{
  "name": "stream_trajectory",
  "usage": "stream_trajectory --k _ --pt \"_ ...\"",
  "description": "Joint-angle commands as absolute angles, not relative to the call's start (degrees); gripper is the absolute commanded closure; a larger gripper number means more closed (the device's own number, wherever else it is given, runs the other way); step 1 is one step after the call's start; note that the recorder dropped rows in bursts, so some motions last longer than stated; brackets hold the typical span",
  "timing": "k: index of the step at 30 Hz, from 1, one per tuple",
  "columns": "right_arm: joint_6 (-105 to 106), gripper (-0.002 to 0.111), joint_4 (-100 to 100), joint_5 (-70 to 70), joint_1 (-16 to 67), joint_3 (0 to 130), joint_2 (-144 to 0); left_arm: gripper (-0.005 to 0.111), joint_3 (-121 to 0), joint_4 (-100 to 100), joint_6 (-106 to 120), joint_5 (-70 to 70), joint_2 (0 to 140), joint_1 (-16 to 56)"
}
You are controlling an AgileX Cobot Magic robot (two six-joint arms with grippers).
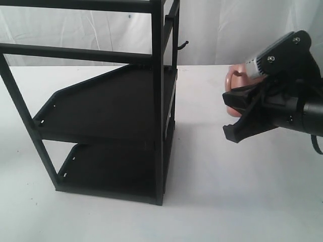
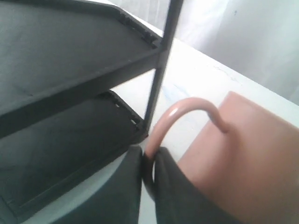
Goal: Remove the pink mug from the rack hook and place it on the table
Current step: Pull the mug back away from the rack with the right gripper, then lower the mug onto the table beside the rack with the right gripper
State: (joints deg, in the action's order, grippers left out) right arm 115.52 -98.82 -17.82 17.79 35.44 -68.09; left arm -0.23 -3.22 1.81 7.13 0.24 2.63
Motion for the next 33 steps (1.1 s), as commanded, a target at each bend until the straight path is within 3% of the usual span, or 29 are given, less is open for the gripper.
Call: stream_trajectory --k 1,13,23,33 --pt "120.0 0.108 -99.9 -25.6 16.6 35.1 -67.6 0.107 0.0 -3.3 1.5 7.4 0.0 2.4" --pt "121.8 0.108 -98.1 -27.8 16.6 33.4 -67.6 0.107 0.0 -3.3 1.5 7.4 0.0 2.4" --pt "98.4 0.108 -75.1 -25.3 16.8 36.0 -67.6 0.107 0.0 -3.3 1.5 7.4 0.0 2.4" --pt "70.3 0.108 -48.7 -13.5 23.6 36.9 -67.6 0.107 0.0 -3.3 1.5 7.4 0.0 2.4"
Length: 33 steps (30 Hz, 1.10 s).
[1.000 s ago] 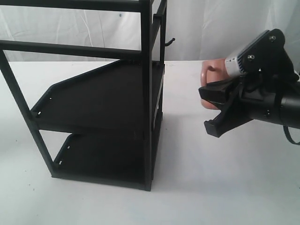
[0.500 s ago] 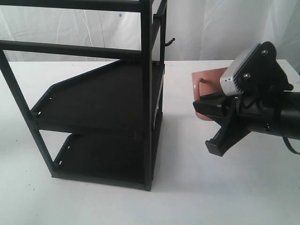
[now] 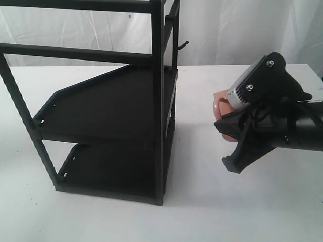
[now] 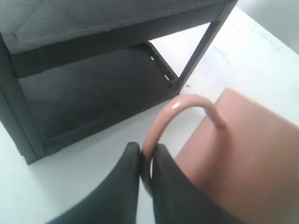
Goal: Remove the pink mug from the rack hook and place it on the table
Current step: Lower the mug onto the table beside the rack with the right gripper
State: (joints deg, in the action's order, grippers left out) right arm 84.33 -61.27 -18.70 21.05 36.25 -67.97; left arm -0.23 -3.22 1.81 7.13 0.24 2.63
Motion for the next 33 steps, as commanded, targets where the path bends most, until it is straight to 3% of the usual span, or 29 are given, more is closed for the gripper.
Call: stream_trajectory --k 1,7,14,22,33 --pt "65.2 0.108 -44.1 -12.1 24.3 36.9 -67.6 0.107 0.0 -3.3 1.5 7.4 0.0 2.4" --pt "39.8 0.108 -20.1 -5.9 27.6 36.1 -67.6 0.107 0.0 -3.3 1.5 7.4 0.0 2.4" --pt "8.7 0.108 4.2 12.1 28.2 28.9 -67.6 0.107 0.0 -3.3 1.5 7.4 0.0 2.4" --pt "-2.0 0.108 16.4 32.5 28.2 21.0 -68.1 0.107 0.0 -3.3 1.5 7.4 0.0 2.4" --pt "0.0 0.108 16.3 39.4 28.2 19.9 -76.1 0.107 0.0 -3.3 1.5 7.4 0.0 2.4"
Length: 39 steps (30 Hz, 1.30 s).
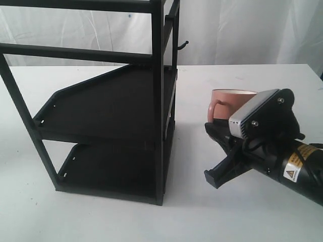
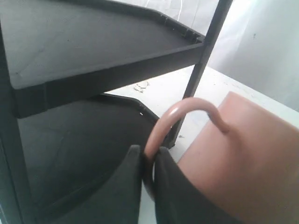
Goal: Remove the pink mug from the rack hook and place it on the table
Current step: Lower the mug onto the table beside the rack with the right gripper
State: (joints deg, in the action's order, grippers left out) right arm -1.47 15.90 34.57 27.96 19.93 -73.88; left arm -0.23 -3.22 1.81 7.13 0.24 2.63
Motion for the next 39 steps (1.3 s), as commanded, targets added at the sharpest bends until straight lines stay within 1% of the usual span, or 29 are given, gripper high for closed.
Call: stream_trajectory --k 1,4,14,30,39 --pt "1.0 0.108 16.0 39.9 28.2 19.9 -76.7 0.107 0.0 -3.3 1.5 7.4 0.0 2.4" --pt "6.5 0.108 12.3 42.3 28.2 19.9 -79.7 0.107 0.0 -3.3 1.5 7.4 0.0 2.4" --pt "16.3 0.108 3.2 62.9 28.2 20.1 -95.2 0.107 0.0 -3.3 1.5 7.4 0.0 2.4" --pt "19.4 0.108 3.4 63.6 28.2 28.9 -109.2 0.107 0.0 -3.3 1.5 7.4 0.0 2.4" --pt "19.4 0.108 2.1 64.8 28.0 32.0 -113.8 0.107 0.0 -3.1 1.5 7.4 0.0 2.4"
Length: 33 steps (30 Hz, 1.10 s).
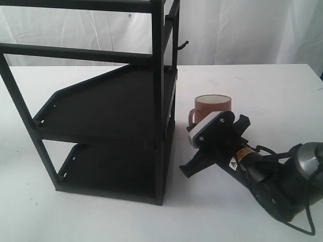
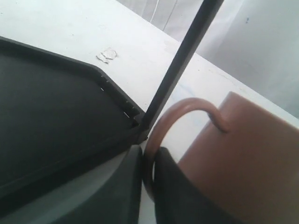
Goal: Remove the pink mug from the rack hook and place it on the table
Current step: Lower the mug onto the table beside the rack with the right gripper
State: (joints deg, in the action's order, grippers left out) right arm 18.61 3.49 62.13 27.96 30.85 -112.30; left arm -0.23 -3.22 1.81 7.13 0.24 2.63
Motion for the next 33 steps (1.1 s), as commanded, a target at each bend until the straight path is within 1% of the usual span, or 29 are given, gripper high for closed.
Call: stream_trajectory --k 1,16,27,33 --pt "19.4 0.108 1.9 64.9 28.0 32.2 -114.5 0.107 0.0 -3.1 1.5 7.4 0.0 2.4" --pt "19.7 0.108 0.8 65.7 28.0 36.2 -120.3 0.107 0.0 -3.1 1.5 7.4 0.0 2.4" --pt "20.1 0.108 1.7 58.5 28.0 36.2 -120.3 0.107 0.0 -3.1 1.5 7.4 0.0 2.4" --pt "20.7 0.108 3.6 57.9 28.0 36.1 -120.3 0.107 0.0 -3.1 1.5 7.4 0.0 2.4"
